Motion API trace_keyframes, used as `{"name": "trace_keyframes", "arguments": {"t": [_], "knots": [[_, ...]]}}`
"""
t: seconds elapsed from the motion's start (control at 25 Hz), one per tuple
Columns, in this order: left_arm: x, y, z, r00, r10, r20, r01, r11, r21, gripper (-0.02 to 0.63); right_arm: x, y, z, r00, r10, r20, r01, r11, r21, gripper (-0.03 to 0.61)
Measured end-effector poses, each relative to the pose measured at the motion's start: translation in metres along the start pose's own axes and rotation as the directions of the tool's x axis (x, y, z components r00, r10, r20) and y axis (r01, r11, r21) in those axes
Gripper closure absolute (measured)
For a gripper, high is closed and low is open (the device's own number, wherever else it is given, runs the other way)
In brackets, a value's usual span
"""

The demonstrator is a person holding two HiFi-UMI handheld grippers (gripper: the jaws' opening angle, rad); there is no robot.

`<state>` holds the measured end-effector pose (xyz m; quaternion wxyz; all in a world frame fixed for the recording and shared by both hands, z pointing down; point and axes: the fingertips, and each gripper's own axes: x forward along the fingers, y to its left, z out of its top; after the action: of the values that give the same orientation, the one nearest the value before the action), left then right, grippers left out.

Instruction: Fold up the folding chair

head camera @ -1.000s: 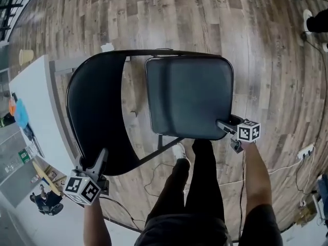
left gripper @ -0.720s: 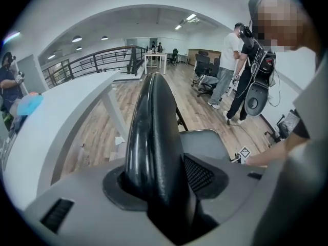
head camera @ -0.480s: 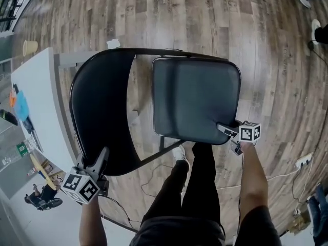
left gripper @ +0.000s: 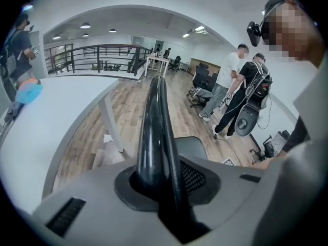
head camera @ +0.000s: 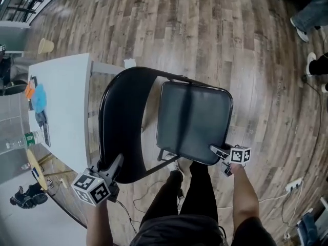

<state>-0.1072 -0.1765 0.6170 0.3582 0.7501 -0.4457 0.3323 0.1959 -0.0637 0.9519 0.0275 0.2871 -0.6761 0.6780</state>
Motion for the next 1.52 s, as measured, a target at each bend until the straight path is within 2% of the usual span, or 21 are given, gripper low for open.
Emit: {"name": "trace_keyframes", "arguments": {"t": [0.12, 0.36, 0.68, 0.8, 0.92, 1.2, 1.52], "knots": [[-0.020, -0.006, 0.011, 1.000, -0.004, 0.014, 0.004, 1.000, -0.020, 0.529, -0.004, 0.034, 0.003, 1.000, 0.015, 0.000, -0.015, 1.000, -0.005, 0.285], [-0.055, 0.000, 0.025, 1.000, -0.001, 0.026, 0.002, 1.000, -0.020, 0.536, 0.006, 0.123, 0.000, 0.995, 0.100, 0.010, -0.100, 0.995, -0.007, 0.287], [-0.100, 0.024, 0.048, 0.999, 0.028, 0.033, -0.028, 1.000, -0.003, 0.540, 0.045, 0.245, -0.006, 0.986, 0.165, -0.033, -0.167, 0.980, -0.104, 0.287], [-0.119, 0.037, 0.055, 0.999, 0.038, 0.034, -0.038, 0.999, 0.001, 0.541, 0.070, 0.287, -0.016, 0.986, 0.134, -0.104, -0.152, 0.969, -0.197, 0.287], [-0.135, 0.052, 0.060, 0.998, 0.053, 0.033, -0.053, 0.999, 0.005, 0.541, 0.097, 0.328, -0.024, 0.978, 0.134, -0.161, -0.172, 0.952, -0.254, 0.286], [-0.154, 0.092, 0.060, 0.999, 0.027, 0.030, -0.027, 1.000, -0.017, 0.542, 0.156, 0.395, -0.033, 0.975, 0.149, -0.166, -0.190, 0.946, -0.262, 0.287], [-0.174, 0.129, 0.063, 0.999, 0.038, 0.032, -0.037, 0.999, -0.011, 0.543, 0.230, 0.448, -0.049, 0.971, 0.080, -0.226, -0.168, 0.900, -0.403, 0.285]]}}
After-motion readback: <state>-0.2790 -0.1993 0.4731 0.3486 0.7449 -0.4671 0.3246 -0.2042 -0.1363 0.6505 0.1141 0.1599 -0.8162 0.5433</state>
